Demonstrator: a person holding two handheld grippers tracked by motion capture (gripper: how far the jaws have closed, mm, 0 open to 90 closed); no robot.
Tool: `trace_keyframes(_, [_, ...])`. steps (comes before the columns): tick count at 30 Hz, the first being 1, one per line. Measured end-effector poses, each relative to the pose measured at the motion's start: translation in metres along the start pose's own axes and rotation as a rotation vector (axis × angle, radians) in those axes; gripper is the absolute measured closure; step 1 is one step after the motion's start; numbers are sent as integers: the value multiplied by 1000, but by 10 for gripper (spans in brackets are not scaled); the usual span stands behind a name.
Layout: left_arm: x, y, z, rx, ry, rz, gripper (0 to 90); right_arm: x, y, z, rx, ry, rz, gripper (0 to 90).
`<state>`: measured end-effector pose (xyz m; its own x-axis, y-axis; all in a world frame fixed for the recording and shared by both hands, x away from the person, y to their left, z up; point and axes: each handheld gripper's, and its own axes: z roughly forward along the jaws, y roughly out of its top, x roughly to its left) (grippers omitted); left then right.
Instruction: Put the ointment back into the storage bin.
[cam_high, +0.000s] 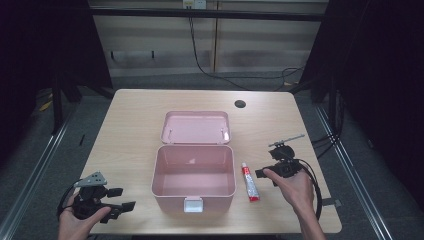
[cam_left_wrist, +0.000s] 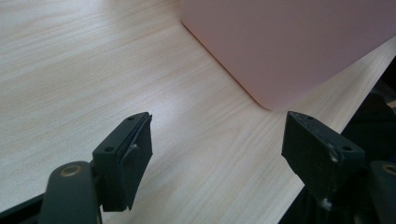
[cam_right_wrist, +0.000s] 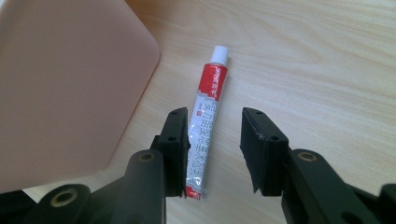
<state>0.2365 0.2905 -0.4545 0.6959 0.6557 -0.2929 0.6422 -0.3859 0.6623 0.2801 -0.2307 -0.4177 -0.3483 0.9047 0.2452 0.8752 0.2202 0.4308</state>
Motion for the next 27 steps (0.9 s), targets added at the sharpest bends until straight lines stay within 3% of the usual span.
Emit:
trace_keyframes(7, [1,0,-1,-14,-2,-10,243,5,14,7,104,-32,27,614])
trace_keyframes(20, [1,0,0,-11,-2,-9,243,16,31,34,280,-46,15,641])
trace_keyframes(27, [1,0,1,-3,-7,-1,243,17,32,44,326,-72,13,644])
